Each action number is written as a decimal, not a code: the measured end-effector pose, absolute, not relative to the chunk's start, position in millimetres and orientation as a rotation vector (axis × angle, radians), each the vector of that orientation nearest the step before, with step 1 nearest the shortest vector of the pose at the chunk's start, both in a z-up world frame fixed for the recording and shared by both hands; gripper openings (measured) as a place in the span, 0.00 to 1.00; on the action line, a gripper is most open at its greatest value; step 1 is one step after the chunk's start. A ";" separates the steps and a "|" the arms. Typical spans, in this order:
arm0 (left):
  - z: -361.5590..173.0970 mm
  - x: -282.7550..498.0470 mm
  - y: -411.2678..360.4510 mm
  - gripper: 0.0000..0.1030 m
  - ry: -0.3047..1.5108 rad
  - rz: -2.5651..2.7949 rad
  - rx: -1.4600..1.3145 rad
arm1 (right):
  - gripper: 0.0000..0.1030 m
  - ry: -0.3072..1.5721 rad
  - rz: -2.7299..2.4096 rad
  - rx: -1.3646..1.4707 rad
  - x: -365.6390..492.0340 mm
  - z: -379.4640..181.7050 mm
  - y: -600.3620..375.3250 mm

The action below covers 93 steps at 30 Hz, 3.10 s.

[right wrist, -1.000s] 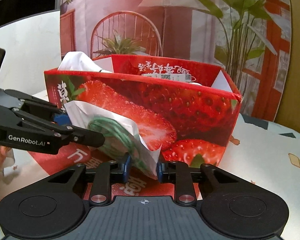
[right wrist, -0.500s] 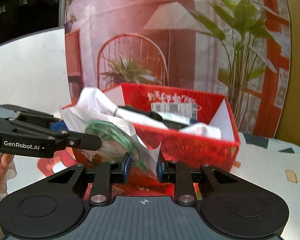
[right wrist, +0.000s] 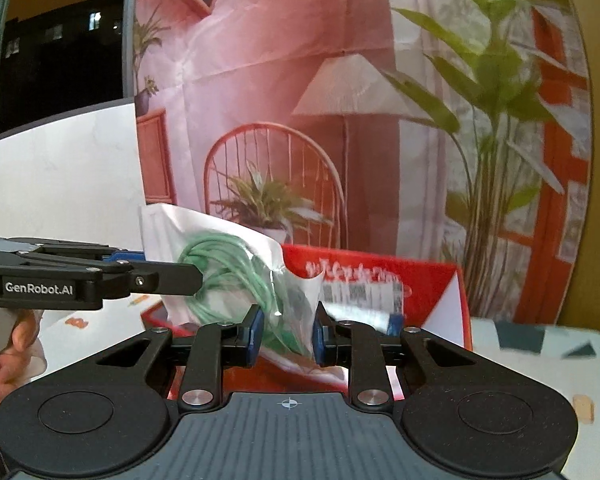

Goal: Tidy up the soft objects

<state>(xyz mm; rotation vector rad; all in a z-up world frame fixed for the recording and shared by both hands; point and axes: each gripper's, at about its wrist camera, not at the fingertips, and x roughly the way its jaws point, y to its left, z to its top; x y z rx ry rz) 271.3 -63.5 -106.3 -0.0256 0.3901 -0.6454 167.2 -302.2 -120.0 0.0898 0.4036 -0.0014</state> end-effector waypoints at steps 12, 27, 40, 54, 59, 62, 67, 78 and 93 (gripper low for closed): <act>-141.3 366.0 -67.1 0.30 0.718 -0.577 -0.125 | 0.22 0.637 -0.069 0.270 255.3 -155.2 -327.4; -141.7 383.5 -80.6 0.62 0.693 -0.493 -0.001 | 0.28 0.713 -0.247 0.327 296.5 -180.5 -345.1; -123.9 356.8 -67.5 1.00 0.649 -0.389 0.061 | 0.95 0.615 -0.285 0.203 261.7 -152.2 -339.4; -105.5 302.8 -51.4 1.00 0.597 -0.237 0.128 | 1.00 0.599 -0.257 0.266 213.0 -139.8 -329.9; -91.4 272.4 -49.0 1.00 0.540 -0.233 0.139 | 1.00 0.555 -0.263 0.318 187.0 -127.7 -326.7; -81.1 252.1 -49.5 1.00 0.515 -0.224 0.151 | 1.00 0.539 -0.293 0.304 172.6 -117.7 -322.2; -61.6 217.6 -43.6 1.00 0.487 -0.207 0.122 | 1.00 0.500 -0.319 0.271 147.5 -98.0 -310.7; -6.5 122.7 -20.5 1.00 0.402 -0.153 0.083 | 1.00 0.391 -0.316 0.264 72.2 -32.0 -261.9; 42.2 17.8 8.1 1.00 0.291 -0.068 0.025 | 1.00 0.301 -0.343 0.201 -21.4 37.5 -189.3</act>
